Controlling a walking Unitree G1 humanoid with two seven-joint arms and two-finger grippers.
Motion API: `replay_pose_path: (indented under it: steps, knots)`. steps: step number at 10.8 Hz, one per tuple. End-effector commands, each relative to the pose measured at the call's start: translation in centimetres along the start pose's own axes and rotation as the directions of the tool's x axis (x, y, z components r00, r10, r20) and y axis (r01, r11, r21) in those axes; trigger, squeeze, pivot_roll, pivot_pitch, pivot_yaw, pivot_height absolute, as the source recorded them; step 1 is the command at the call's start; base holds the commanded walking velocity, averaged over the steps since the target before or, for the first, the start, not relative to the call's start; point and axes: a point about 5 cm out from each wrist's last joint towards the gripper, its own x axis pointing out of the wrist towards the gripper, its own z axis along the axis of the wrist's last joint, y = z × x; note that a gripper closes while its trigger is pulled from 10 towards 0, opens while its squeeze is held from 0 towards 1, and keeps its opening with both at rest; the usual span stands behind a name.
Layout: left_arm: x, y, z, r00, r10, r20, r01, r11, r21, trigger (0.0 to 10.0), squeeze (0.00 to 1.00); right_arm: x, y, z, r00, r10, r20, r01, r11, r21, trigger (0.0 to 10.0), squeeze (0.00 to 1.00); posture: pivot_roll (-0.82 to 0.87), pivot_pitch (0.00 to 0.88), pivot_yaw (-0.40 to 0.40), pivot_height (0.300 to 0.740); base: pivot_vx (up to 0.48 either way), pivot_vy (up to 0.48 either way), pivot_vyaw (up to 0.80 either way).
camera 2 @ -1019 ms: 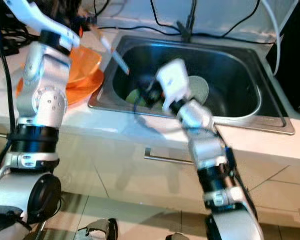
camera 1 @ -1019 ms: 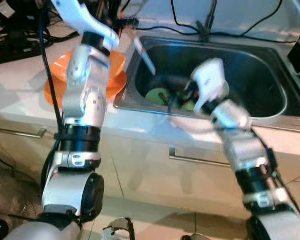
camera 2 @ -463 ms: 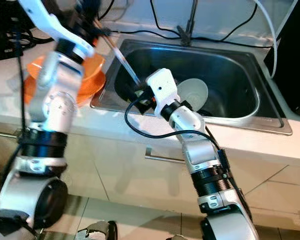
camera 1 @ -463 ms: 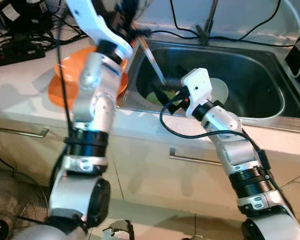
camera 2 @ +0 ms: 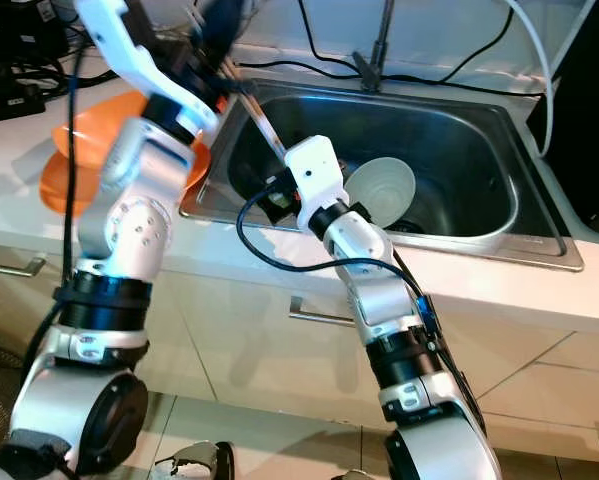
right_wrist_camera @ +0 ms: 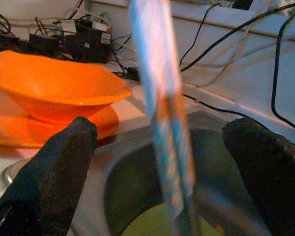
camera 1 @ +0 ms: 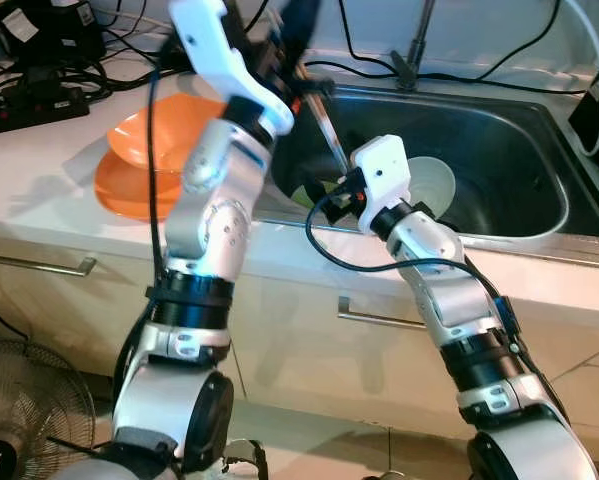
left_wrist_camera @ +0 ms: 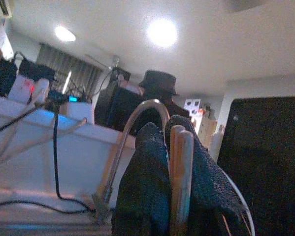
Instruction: Kitchen organization
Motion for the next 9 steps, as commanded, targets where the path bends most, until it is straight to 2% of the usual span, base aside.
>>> replay_pose_path:
  steps: [1,2,7,9]
  knots:
    - [0.19,-0.68,0.46,0.999,-0.032,0.01,0.032,0.999,0.007,10.0,0.0,0.26,-0.48,0.57,0.999,-0.028,0.023,0.029,0.999,-0.016,2.9,0.0,0.07,0.019,0.02,0.74,0.0,0.0,0.0]
    - [0.21,-0.74,0.53,0.999,-0.036,0.008,0.036,0.999,0.012,10.0,0.0,0.33,-0.97,0.48,0.997,-0.074,0.017,0.074,0.997,-0.011,0.0,0.0,0.07,0.019,0.019,0.74,0.0,0.0,0.0]
    - [0.13,-0.96,0.55,0.999,-0.041,-0.001,0.041,0.999,0.028,10.0,0.0,0.52,-1.29,0.43,0.992,-0.121,0.025,0.121,0.993,0.002,0.0,0.0,0.08,0.029,0.022,0.74,0.0,0.0,0.0]
    - [0.22,-0.37,0.72,1.0,0.009,0.004,-0.009,0.998,0.055,10.0,0.0,0.54,-1.22,0.43,0.992,-0.122,0.029,0.122,0.993,0.005,0.0,0.0,0.07,0.032,0.024,0.74,0.0,0.0,0.0]
